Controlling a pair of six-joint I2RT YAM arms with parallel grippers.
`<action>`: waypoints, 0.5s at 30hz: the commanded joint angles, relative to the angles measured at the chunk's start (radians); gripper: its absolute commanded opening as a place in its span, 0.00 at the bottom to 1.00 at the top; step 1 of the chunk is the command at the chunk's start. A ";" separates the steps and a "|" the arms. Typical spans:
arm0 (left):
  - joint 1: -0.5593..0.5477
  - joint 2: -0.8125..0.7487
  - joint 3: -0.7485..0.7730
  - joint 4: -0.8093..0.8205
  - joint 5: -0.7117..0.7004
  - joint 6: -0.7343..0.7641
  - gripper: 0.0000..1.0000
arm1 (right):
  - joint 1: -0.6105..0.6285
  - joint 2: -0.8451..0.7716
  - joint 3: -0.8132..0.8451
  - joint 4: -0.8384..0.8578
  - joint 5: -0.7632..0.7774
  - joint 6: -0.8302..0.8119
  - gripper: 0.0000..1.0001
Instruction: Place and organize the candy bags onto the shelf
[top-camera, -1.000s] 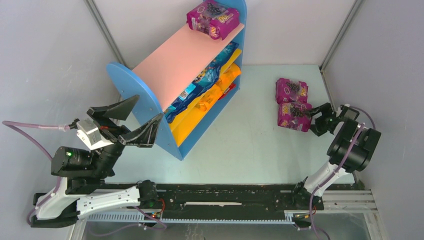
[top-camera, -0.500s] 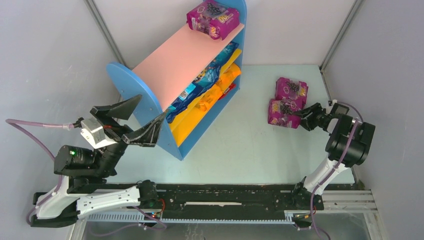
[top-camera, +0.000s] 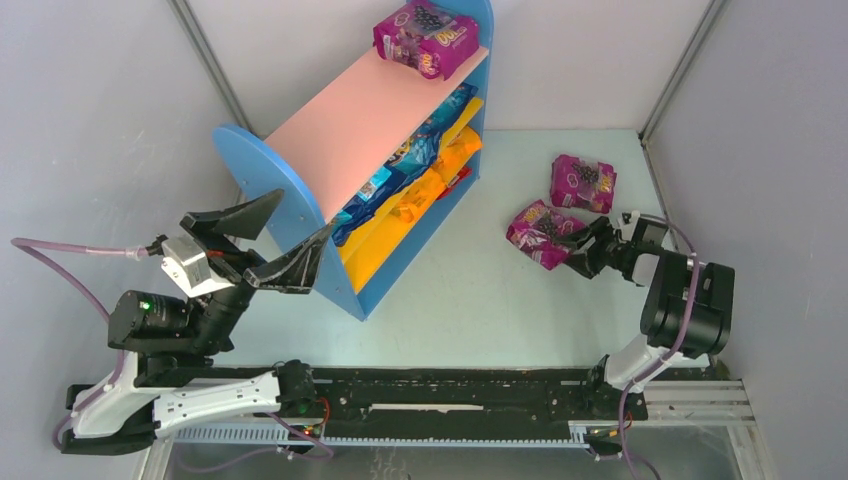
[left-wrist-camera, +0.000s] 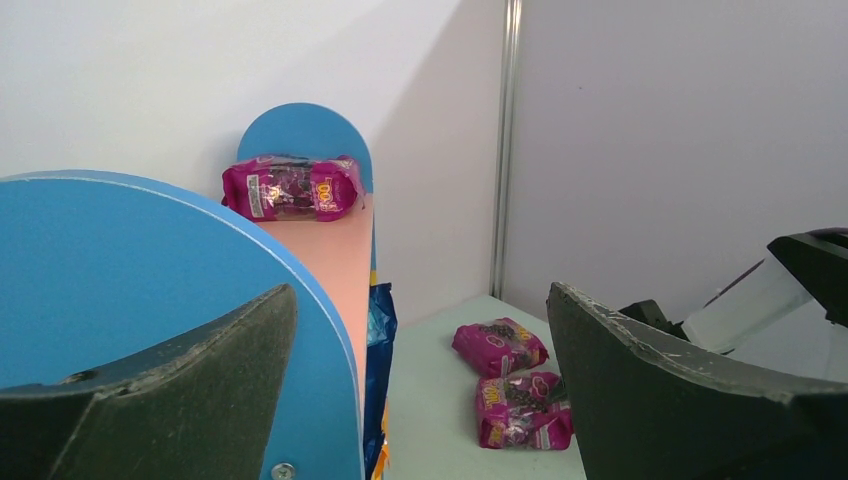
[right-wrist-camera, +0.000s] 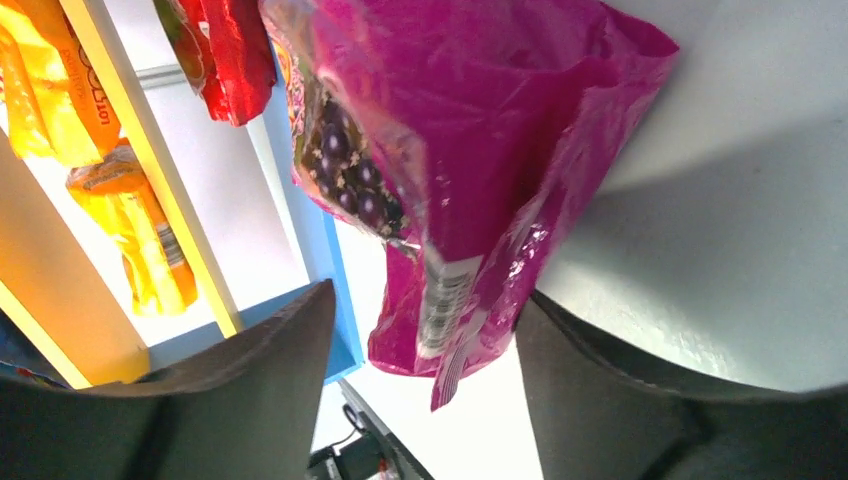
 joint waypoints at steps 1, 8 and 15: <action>0.005 0.008 -0.011 0.016 -0.006 0.002 1.00 | -0.044 -0.066 0.012 -0.108 0.068 -0.070 0.79; 0.005 0.011 -0.012 0.016 -0.004 0.004 1.00 | -0.076 -0.013 0.026 -0.146 0.117 -0.085 0.90; 0.005 0.012 -0.011 0.016 -0.008 0.007 1.00 | 0.013 0.122 0.099 -0.007 0.145 0.042 0.90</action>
